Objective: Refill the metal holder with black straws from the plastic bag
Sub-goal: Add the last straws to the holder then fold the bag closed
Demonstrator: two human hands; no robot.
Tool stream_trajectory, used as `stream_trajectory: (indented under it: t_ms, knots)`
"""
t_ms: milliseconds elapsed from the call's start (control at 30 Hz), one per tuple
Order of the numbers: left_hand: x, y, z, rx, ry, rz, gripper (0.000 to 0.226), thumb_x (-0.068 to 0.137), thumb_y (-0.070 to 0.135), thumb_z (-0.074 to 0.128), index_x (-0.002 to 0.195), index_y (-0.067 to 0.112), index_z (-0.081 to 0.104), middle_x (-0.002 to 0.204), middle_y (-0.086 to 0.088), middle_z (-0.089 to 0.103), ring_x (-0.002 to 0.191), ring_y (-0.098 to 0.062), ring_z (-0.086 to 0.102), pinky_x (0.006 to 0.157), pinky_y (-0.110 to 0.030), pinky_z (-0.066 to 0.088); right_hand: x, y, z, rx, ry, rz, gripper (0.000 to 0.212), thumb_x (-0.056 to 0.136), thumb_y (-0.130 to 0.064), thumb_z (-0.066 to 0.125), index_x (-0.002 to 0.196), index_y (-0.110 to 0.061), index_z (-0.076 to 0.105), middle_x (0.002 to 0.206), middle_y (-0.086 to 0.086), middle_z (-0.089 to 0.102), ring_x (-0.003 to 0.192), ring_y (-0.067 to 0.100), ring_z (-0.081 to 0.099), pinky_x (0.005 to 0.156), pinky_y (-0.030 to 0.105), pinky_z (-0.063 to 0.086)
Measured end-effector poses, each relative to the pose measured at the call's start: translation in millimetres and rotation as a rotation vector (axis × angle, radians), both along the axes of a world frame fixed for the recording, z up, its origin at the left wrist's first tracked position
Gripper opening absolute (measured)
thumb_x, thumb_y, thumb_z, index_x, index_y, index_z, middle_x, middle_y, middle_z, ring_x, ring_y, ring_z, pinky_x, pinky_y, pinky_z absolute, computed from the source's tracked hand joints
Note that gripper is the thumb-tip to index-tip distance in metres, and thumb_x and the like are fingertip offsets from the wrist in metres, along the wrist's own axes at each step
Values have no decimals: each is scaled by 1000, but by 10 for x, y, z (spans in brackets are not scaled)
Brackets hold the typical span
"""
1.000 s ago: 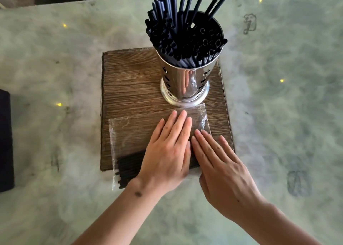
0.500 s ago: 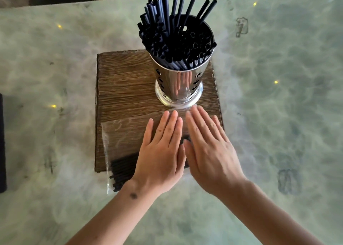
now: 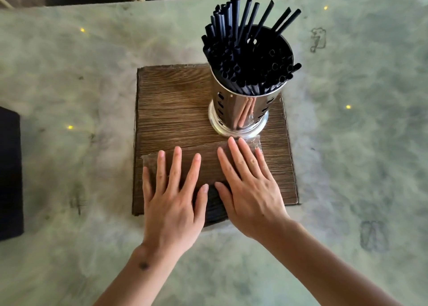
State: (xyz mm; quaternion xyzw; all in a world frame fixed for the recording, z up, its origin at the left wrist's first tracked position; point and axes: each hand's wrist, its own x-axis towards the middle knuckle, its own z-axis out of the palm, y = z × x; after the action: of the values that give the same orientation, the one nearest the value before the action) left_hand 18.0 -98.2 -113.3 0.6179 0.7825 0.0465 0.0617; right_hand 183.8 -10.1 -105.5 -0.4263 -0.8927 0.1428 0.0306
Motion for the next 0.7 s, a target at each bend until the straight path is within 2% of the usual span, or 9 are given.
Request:
stream_trajectory:
  t_ms: [133,367,567,700]
  knots:
    - [-20,-10,-43,-14,-2,-13,62,110,57,20,165,29,31,174,-11,22,161,-41,13,126,-66,16,6,6,-54,8,-20,-4,64,106,-47,31,162,-17,25,172,10,14,160,26,2,128,53,7]
    - [-38,-23,-85,-17,-15,-24,64,109,58,21,166,31,27,175,-11,20,161,-41,14,127,-65,15,17,-10,-118,31,-19,-15,65,105,-48,32,162,-19,25,170,10,20,159,27,6,127,53,12]
    - [-28,35,-3,-85,-46,-17,65,108,58,21,164,28,32,174,-13,21,159,-44,18,124,-69,20,0,28,-51,12,-34,-17,65,103,-46,37,161,-16,30,169,12,22,159,29,10,125,56,17]
    - [-36,41,-10,-123,-47,-17,66,107,58,19,166,29,26,175,-14,16,160,-45,13,125,-69,16,-15,26,-36,2,-64,-15,66,102,-45,40,160,-15,30,169,13,22,159,29,10,125,56,16]
